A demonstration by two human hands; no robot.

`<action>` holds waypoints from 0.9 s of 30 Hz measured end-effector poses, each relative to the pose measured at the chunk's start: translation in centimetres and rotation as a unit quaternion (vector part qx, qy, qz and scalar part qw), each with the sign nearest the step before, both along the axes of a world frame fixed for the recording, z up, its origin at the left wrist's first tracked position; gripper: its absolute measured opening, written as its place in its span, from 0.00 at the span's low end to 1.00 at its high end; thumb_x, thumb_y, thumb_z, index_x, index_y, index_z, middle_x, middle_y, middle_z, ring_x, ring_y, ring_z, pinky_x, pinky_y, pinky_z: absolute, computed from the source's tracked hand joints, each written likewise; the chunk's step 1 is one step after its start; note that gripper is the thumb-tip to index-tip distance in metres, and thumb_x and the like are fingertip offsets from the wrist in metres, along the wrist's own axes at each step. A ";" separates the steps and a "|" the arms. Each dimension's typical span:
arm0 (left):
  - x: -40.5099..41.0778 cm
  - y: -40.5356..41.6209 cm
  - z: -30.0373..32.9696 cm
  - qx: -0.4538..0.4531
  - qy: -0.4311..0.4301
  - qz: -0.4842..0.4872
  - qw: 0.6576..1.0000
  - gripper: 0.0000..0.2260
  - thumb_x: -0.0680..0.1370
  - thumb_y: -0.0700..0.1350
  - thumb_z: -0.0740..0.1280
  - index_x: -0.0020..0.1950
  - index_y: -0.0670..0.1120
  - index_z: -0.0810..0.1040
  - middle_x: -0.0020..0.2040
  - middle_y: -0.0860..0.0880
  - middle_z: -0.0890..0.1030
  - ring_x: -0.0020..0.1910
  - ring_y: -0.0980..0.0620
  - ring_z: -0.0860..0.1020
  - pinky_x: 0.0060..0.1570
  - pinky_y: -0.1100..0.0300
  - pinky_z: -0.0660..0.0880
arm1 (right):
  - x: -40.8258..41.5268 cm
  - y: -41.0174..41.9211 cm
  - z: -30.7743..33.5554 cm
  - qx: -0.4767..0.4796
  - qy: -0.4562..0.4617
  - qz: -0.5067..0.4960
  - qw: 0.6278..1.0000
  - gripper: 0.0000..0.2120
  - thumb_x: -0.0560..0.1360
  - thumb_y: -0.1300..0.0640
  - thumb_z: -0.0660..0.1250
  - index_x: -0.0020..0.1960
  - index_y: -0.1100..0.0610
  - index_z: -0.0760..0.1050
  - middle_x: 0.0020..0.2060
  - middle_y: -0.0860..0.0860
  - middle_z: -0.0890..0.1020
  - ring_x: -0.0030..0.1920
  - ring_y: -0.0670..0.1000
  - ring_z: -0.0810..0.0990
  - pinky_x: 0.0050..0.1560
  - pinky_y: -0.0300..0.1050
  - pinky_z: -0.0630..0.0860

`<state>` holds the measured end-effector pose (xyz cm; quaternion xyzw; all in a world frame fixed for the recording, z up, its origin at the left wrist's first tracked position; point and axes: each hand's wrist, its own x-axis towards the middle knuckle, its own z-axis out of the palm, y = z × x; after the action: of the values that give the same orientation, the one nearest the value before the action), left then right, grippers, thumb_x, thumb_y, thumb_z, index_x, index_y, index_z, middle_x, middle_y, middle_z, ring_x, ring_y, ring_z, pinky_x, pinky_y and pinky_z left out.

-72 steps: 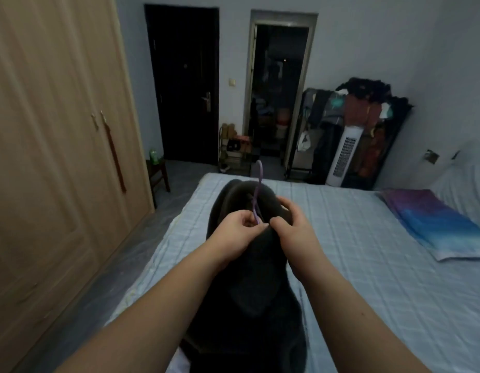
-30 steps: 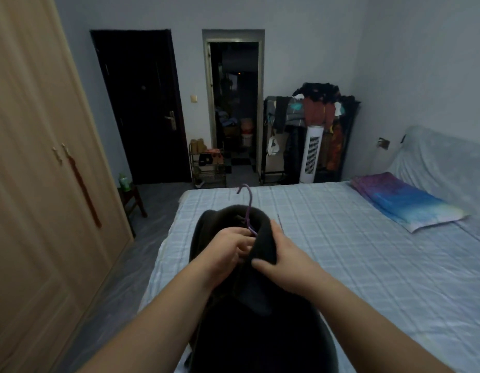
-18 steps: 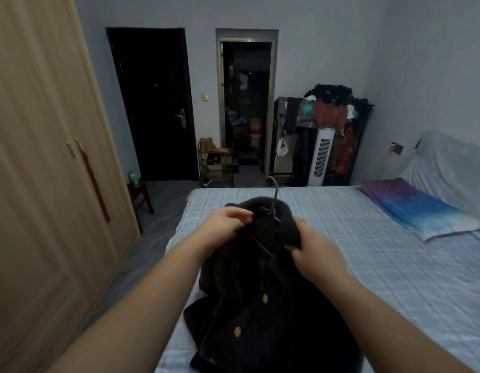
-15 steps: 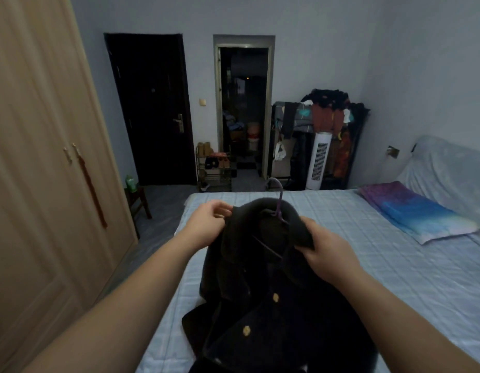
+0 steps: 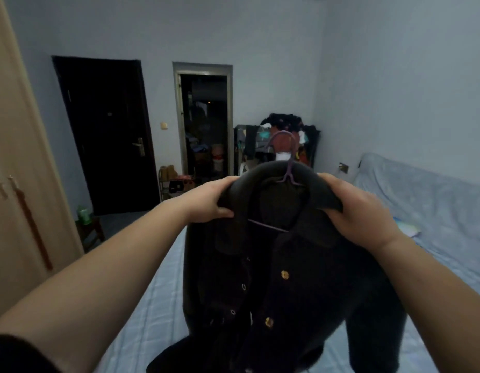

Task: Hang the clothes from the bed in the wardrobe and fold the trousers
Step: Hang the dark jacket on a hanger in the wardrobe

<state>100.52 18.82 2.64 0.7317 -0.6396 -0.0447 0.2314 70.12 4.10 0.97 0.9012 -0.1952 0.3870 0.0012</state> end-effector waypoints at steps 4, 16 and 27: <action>-1.0 -1.3 2.4 -0.090 -0.101 0.022 0.991 0.15 0.79 0.51 0.68 0.65 0.56 0.70 0.60 0.52 0.79 0.58 0.49 0.78 0.58 0.46 0.76 | -1.2 -1.6 2.7 0.035 -0.032 -0.035 0.998 0.29 0.76 0.46 0.65 0.74 0.37 0.59 0.65 0.51 0.80 0.61 0.60 0.80 0.57 0.58 0.78; -2.2 -1.1 10.9 -0.261 -0.041 0.081 0.961 0.10 0.83 0.52 0.59 0.56 0.48 0.74 0.50 0.46 0.81 0.50 0.42 0.79 0.54 0.42 0.77 | 1.2 -2.2 8.7 0.013 0.029 -0.002 1.000 0.26 0.75 0.48 0.71 0.71 0.45 0.70 0.57 0.52 0.84 0.57 0.58 0.82 0.55 0.52 0.78; -1.0 5.1 9.3 -0.225 -0.009 0.119 0.967 0.18 0.83 0.55 0.60 0.71 0.55 0.61 0.63 0.50 0.73 0.58 0.45 0.77 0.59 0.50 0.73 | 6.0 -1.4 8.8 0.069 -0.097 0.076 0.990 0.24 0.76 0.50 0.70 0.70 0.42 0.69 0.59 0.49 0.83 0.59 0.58 0.81 0.59 0.58 0.77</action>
<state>99.53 23.95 11.98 0.7322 -0.5432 0.1350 0.3881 76.15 2.70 9.79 0.8693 -0.1513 0.4576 -0.1092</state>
